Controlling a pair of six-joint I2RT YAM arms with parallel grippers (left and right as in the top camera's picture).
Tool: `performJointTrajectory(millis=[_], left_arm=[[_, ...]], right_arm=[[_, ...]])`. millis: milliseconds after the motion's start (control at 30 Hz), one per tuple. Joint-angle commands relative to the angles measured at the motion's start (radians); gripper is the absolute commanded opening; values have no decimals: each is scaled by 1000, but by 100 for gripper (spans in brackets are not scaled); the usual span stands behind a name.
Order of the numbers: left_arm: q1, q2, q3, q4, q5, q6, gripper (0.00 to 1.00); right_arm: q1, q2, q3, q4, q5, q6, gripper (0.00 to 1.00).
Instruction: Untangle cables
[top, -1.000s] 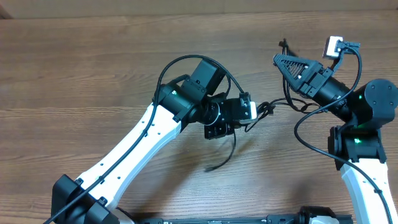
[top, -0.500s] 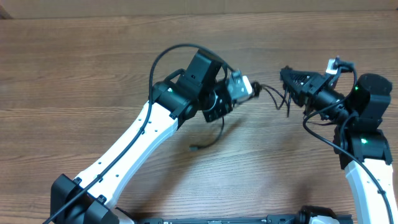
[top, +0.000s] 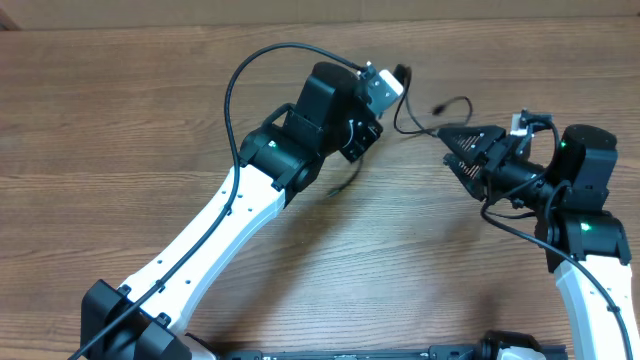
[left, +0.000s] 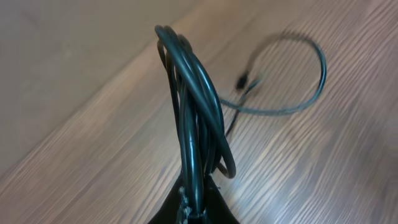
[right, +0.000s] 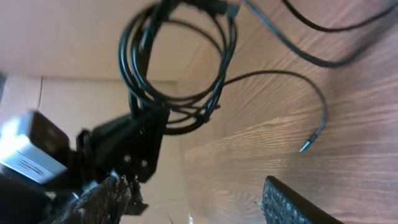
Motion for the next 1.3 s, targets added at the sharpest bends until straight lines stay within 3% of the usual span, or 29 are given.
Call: performJointTrajectory(millis=[0, 167, 267, 533, 767, 900, 967, 1067, 1267], left_arm=[[3, -32, 8, 51, 200, -77, 4], [3, -32, 8, 67, 364, -127, 4], [3, -32, 8, 68, 438, -170, 4], [3, -32, 8, 82, 625, -229, 4], [3, -32, 8, 87, 751, -229, 4], [4, -31, 8, 90, 727, -229, 4], [4, -31, 8, 96, 682, -230, 4], [4, -31, 8, 105, 611, -230, 4], [4, -31, 8, 143, 507, -248, 4]], right_arm=[[0, -9, 10, 29, -64, -166, 68], [0, -9, 10, 89, -172, -533, 71], [0, -9, 10, 88, -176, -668, 73], [0, -9, 10, 89, -217, -794, 73], [0, -9, 10, 116, -217, -797, 70], [0, -9, 10, 115, -282, -796, 46], [0, -9, 10, 107, -345, -796, 28], [0, -9, 10, 54, -374, -796, 12], [0, -9, 10, -20, -373, -797, 12]])
